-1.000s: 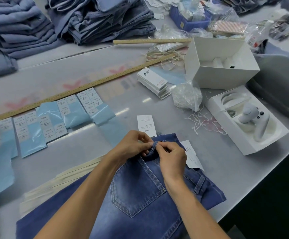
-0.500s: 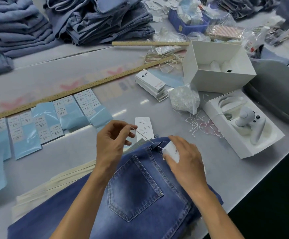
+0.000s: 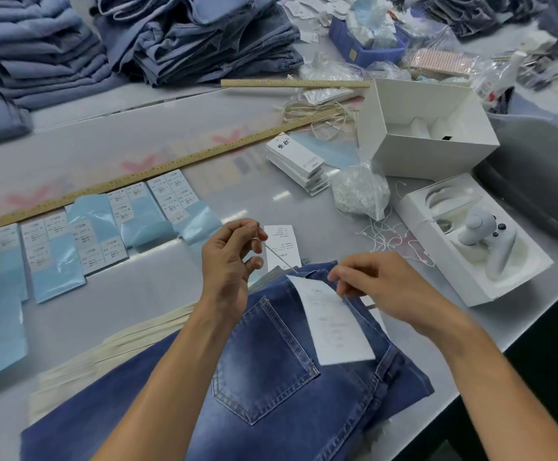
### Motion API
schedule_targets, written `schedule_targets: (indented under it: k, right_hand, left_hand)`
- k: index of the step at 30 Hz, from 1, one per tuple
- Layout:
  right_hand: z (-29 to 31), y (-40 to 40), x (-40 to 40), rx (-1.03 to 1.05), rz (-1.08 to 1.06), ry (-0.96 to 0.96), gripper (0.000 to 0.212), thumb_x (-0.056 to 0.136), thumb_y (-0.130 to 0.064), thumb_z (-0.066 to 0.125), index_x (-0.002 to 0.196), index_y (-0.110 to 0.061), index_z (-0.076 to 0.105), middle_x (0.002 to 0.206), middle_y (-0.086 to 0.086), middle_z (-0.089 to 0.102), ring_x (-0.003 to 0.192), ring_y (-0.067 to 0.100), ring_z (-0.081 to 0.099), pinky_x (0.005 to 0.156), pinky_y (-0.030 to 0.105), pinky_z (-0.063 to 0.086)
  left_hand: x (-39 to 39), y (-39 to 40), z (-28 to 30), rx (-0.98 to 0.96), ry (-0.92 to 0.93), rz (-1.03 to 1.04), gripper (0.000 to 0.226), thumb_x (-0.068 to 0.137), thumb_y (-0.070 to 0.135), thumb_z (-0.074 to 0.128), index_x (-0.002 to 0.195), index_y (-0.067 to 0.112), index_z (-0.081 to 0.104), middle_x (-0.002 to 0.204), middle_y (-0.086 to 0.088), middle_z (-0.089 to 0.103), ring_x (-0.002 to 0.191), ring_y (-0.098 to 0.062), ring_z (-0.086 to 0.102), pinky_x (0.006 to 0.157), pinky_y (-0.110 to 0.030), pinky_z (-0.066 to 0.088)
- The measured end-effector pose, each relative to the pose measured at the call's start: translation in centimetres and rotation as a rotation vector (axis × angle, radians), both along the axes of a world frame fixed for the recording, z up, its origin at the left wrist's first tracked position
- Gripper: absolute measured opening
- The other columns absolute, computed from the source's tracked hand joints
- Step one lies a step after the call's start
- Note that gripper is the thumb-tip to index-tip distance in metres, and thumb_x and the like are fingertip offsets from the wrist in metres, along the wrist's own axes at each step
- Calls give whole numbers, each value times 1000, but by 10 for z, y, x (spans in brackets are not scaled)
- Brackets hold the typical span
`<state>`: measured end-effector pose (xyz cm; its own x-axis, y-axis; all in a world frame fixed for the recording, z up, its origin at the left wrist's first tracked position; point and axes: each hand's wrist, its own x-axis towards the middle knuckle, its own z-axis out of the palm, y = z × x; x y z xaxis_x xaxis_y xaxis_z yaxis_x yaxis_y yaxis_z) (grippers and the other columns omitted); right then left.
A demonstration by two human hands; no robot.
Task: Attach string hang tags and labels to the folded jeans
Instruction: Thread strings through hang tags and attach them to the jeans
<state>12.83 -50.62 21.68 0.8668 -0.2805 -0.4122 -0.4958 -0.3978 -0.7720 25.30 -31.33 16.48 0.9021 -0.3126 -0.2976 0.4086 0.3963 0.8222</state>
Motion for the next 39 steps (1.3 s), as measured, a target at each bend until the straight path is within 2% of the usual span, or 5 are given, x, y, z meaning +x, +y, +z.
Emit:
schedule_targets:
  k: [6, 11, 20, 24, 39]
  right_hand:
    - [-11, 23, 1, -199, 121, 9, 26, 84, -60, 70, 104, -46, 62, 106, -17, 65, 97, -1, 63, 81, 18, 47]
    - [-4, 47, -14, -45, 59, -140, 97, 63, -100, 43, 147, -54, 28, 143, -34, 37, 134, -13, 35, 110, 21, 35]
    - [-5, 32, -25, -502, -323, -521, 54, 92, -6, 68, 140, -25, 52, 114, -6, 62, 96, -7, 59, 74, 2, 45]
    - [-25, 15, -22, -898, -352, -438, 58, 87, -6, 69, 141, -14, 50, 133, 12, 49, 120, 26, 49, 100, 36, 44]
    - [-87, 42, 8, -569, 26, -387, 8, 94, -12, 69, 101, -10, 73, 100, 1, 67, 92, 17, 61, 81, 21, 47]
  left_hand:
    - [1, -10, 4, 133, -209, -55, 2, 94, 5, 66, 93, 8, 66, 93, -13, 78, 70, -17, 59, 50, -22, 44]
    - [-1, -13, 10, 193, -380, -112, 2, 94, 8, 70, 96, 9, 71, 84, -7, 77, 65, -13, 63, 54, -22, 50]
    - [2, -28, 20, 235, -505, -139, 3, 96, 7, 67, 95, 5, 67, 88, -4, 77, 69, -16, 62, 51, -26, 48]
    - [3, -27, 21, 231, -520, -127, 3, 96, 8, 68, 97, 6, 67, 85, -3, 78, 67, -15, 63, 50, -25, 47]
    - [-1, -8, 13, 308, -505, -140, 15, 91, -6, 68, 100, 3, 75, 87, -9, 77, 73, -15, 69, 67, -27, 58]
